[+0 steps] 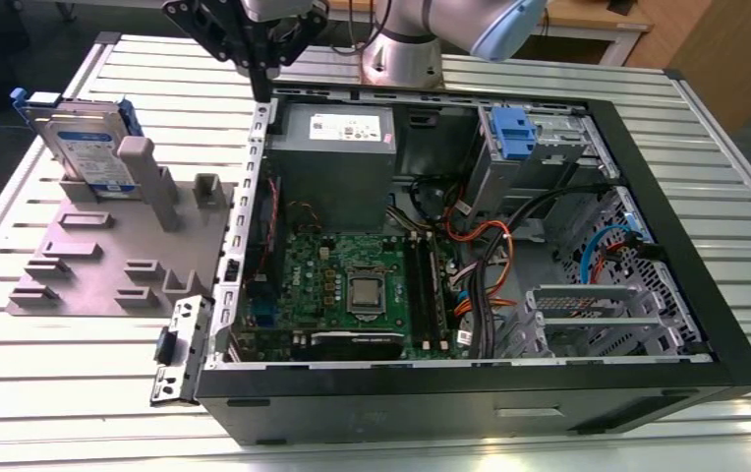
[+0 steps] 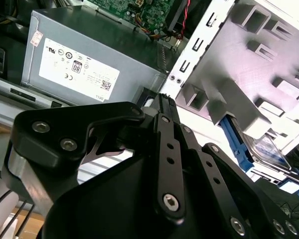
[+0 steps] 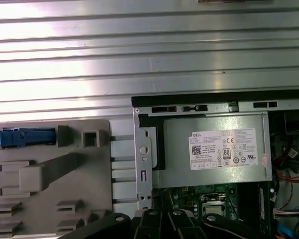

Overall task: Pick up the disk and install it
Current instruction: 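Reach for the disk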

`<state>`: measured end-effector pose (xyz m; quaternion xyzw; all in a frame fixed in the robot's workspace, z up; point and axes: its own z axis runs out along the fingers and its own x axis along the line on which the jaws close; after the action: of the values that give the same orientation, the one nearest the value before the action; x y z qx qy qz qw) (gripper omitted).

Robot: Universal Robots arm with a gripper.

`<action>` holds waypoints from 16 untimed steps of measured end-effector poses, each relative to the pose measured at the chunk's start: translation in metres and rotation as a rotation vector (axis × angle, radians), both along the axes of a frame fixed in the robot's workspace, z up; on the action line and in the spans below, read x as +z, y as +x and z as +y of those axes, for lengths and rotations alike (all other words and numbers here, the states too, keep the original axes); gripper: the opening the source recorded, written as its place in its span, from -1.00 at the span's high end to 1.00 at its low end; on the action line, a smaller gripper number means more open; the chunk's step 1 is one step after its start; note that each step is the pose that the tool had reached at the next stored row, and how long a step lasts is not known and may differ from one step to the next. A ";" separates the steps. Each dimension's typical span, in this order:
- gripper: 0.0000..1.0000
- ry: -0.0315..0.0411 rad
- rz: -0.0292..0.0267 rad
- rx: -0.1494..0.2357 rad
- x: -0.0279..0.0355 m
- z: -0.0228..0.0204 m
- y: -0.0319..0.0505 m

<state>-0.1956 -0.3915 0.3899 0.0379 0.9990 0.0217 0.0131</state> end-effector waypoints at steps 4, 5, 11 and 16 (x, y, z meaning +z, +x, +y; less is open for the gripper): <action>0.79 0.0000 0.0000 0.000 -0.0002 0.0008 -0.0037; 0.79 0.0001 0.0000 0.000 -0.0003 0.0009 -0.0046; 0.79 0.0000 0.0000 0.000 -0.0004 0.0011 -0.0070; 0.79 0.0000 0.0000 0.000 -0.0004 0.0011 -0.0079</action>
<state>-0.2035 -0.3904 0.3894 0.0379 0.9990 0.0217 0.0131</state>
